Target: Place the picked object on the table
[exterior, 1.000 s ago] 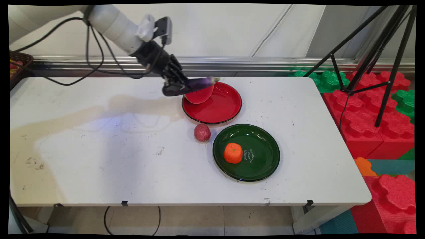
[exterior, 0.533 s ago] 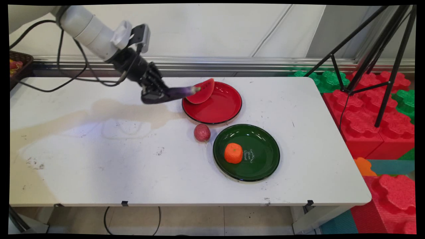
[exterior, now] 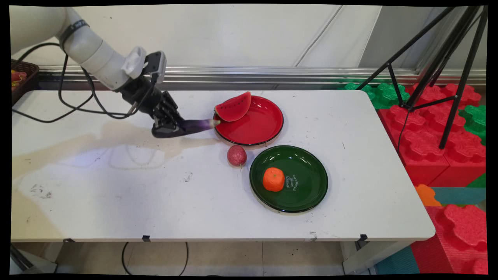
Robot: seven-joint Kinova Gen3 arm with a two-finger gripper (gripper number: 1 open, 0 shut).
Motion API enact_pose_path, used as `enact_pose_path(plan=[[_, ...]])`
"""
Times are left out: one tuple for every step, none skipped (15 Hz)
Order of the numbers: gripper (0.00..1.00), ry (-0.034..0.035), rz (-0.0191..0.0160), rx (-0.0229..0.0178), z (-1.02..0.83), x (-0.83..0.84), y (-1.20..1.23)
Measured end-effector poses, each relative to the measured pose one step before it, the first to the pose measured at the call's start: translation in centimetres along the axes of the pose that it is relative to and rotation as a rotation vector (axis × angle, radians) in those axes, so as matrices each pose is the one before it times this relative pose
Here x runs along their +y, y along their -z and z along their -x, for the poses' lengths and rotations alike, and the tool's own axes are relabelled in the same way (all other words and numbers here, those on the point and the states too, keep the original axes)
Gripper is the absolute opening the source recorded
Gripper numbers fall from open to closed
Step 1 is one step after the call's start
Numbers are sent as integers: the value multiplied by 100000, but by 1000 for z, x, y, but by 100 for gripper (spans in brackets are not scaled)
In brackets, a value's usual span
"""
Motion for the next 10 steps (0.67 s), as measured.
enact_pose_path(plan=[[0, 529, 166, -470, 263, 50, -228], [0, 798, 216, -567, 341, 53, -366], [0, 981, 188, -587, 369, 41, -430], [0, 945, 171, -558, 321, 20, -450], [0, 733, 134, -404, 217, 12, -328], [0, 708, 117, -358, 204, 6, -318], [0, 816, 86, -424, 250, -11, -347], [0, 497, 76, -301, 157, -9, -216], [0, 681, 19, -353, 235, -38, -281], [0, 396, 11, -274, 166, -20, -168]])
